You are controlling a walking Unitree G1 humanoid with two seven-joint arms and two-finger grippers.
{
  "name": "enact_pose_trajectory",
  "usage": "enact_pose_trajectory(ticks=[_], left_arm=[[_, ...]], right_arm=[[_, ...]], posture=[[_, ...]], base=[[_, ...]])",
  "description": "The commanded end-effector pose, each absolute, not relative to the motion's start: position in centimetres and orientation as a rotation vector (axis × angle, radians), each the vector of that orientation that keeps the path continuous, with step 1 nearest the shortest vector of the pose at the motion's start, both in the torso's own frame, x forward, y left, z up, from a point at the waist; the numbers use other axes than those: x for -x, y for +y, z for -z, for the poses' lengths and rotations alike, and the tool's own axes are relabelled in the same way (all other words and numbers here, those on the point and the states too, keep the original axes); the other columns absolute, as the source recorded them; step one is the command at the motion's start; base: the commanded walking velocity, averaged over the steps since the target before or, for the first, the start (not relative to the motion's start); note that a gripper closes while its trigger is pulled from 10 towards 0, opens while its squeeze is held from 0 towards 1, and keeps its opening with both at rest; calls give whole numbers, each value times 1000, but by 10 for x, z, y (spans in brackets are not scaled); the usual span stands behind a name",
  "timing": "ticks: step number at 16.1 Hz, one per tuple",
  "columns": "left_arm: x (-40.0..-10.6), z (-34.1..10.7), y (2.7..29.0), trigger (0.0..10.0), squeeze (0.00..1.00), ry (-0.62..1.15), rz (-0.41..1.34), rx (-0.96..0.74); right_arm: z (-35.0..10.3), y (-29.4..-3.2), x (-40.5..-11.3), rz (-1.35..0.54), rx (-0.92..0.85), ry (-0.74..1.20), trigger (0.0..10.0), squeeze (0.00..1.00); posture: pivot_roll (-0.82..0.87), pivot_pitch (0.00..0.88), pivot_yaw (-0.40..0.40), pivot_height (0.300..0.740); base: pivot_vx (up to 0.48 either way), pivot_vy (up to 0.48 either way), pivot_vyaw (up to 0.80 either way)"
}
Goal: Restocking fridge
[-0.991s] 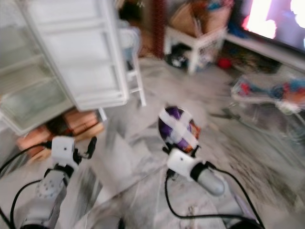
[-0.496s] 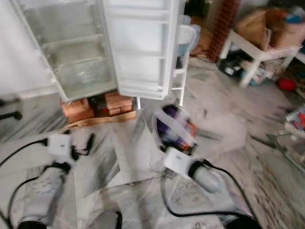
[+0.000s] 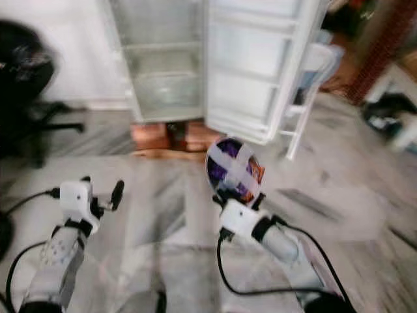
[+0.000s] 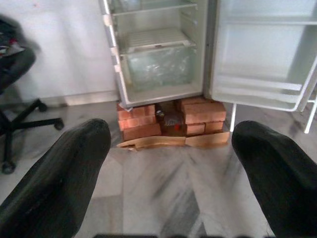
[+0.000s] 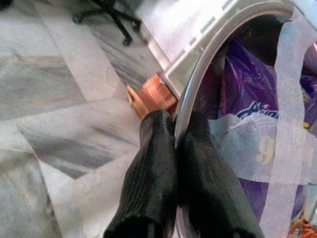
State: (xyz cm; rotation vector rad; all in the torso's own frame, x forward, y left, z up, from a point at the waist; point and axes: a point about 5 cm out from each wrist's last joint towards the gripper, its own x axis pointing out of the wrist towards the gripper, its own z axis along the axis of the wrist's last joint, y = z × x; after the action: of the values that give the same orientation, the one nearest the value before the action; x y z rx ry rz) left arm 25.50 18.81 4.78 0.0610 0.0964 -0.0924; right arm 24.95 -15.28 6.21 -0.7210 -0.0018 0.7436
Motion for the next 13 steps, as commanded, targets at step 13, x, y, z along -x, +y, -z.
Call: enact_pose_trajectory(ticks=[13], left_arm=[[-259, -50, 179, 10000, 0, 81, 137, -77]], right_arm=[[-62, -155, -251, -723, 710, -4, 10000, 0]], posture=[[64, 54, -15, 740]], base=[[39, 391, 0]])
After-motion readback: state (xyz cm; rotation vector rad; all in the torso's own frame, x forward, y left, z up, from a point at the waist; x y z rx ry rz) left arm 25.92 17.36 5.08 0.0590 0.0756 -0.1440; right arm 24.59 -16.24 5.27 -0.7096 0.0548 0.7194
